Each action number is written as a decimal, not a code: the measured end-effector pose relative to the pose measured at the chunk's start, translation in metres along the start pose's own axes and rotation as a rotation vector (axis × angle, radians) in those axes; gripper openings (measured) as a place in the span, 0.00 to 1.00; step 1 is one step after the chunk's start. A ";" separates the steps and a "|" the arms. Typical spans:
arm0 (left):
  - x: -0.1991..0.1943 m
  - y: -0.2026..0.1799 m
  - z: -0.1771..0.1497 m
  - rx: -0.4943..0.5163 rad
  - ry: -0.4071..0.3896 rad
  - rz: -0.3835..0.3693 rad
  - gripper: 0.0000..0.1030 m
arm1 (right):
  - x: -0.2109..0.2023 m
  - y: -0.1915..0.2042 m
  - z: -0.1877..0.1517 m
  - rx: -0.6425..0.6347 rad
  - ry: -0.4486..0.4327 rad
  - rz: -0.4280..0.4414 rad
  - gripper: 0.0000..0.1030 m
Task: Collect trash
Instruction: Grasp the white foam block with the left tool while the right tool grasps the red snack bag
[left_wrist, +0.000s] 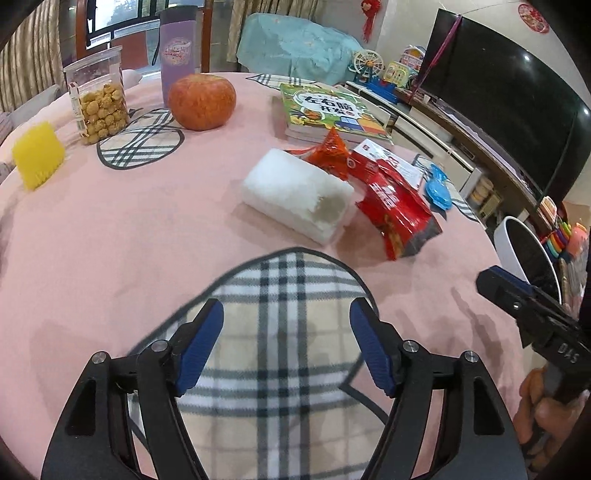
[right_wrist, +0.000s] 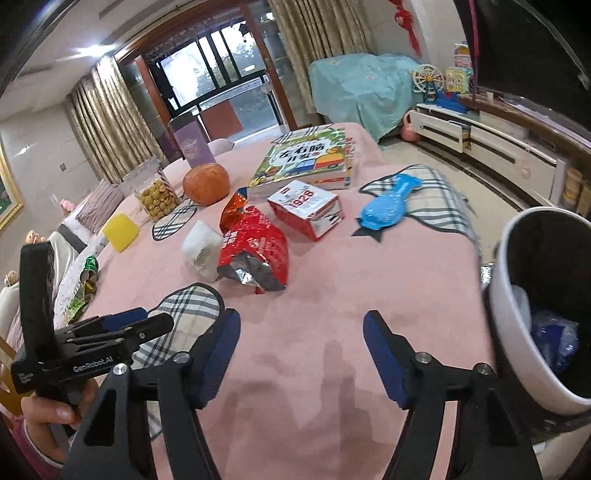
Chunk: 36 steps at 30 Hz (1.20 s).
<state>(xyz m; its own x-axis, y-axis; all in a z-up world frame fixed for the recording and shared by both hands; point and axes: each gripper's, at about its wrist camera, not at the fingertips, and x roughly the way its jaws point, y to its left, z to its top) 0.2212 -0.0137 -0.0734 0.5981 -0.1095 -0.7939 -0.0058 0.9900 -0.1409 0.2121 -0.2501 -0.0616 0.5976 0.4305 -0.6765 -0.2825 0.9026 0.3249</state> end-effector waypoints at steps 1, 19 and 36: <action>0.002 0.000 0.003 0.002 0.003 0.002 0.70 | 0.005 0.002 0.002 0.000 0.004 0.008 0.62; 0.041 0.002 0.030 0.017 0.003 -0.011 0.23 | 0.057 0.001 0.027 0.013 0.036 0.085 0.06; -0.001 0.016 0.022 -0.065 -0.065 0.035 0.81 | 0.013 -0.005 -0.007 -0.058 0.095 0.067 0.52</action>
<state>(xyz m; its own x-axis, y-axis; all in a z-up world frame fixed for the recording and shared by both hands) 0.2382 0.0040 -0.0619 0.6473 -0.0668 -0.7593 -0.0787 0.9850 -0.1538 0.2160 -0.2489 -0.0764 0.5028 0.4860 -0.7149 -0.3643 0.8691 0.3346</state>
